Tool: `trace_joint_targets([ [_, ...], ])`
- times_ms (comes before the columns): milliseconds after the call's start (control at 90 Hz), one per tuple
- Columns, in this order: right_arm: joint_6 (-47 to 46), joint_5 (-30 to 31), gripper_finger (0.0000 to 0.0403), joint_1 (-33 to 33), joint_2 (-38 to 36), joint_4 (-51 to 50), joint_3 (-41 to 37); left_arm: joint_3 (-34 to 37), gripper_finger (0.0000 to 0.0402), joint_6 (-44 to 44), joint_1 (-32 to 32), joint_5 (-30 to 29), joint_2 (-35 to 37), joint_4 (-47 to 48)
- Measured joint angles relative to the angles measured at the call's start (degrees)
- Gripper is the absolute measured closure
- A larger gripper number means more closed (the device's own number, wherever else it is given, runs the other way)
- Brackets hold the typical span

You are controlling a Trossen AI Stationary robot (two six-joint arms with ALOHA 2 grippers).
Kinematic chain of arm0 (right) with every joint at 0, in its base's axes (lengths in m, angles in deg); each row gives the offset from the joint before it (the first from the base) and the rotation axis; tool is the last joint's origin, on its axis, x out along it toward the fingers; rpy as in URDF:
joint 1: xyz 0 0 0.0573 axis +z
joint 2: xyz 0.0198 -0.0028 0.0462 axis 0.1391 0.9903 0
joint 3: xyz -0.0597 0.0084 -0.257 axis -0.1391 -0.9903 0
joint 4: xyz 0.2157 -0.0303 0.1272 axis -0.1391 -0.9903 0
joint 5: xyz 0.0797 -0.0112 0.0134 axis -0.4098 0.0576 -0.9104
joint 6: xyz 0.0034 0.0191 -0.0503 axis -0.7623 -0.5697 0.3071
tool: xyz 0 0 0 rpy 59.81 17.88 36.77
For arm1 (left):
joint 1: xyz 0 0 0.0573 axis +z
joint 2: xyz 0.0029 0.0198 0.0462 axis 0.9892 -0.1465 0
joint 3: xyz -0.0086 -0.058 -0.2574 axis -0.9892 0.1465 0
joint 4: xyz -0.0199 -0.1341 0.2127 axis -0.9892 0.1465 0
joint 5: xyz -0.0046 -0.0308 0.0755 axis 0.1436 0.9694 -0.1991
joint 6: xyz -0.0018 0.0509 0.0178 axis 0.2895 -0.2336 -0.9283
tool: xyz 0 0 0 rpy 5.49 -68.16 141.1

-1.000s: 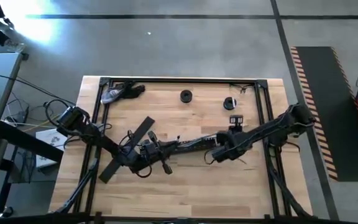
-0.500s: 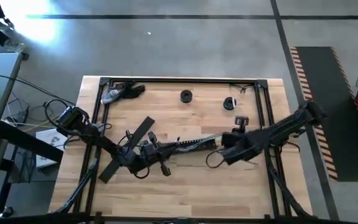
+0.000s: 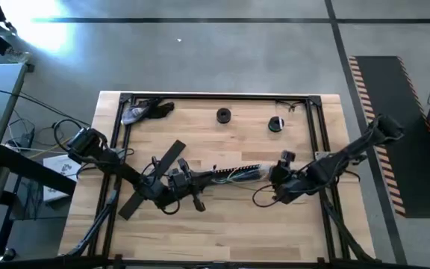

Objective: Ziptie cables
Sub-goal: Put the zip-tied cables into the black cable duct

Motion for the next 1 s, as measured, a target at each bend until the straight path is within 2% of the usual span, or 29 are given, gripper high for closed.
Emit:
trace_joint_targets([
  [189,4.6,0.3,0.0182,-1.7,0.0,4.7,1.8,0.0,0.0396,0.5,0.0,0.0,0.0,0.0],
  [278,12.1,-2.0,0.0178,-2.6,-0.1,14.2,2.0,0.0,0.0396,0.5,0.0,0.0,0.0,0.0],
  [400,22.8,-3.7,0.0178,-3.2,0.3,32.5,0.2,0.0,0.0396,0.5,0.0,-0.1,0.0,0.0],
  [544,30.2,-3.4,0.0178,-4.9,4.5,44.2,-1.3,0.0,0.0396,0.5,0.0,-0.1,0.0,-0.1],
  [656,32.5,-3.3,0.0177,-6.3,9.6,50.4,-1.3,0.0,0.0396,0.5,0.0,0.0,0.0,-0.2],
  [778,34.2,-3.2,0.0177,-7.1,15.4,52.5,-1.3,0.0,0.0396,0.5,0.0,0.0,0.0,-0.2],
  [1000,33.2,4.2,0.0178,-6.1,23.9,58.4,-1.2,0.0,0.0396,0.5,0.1,0.1,0.0,-0.4],
])
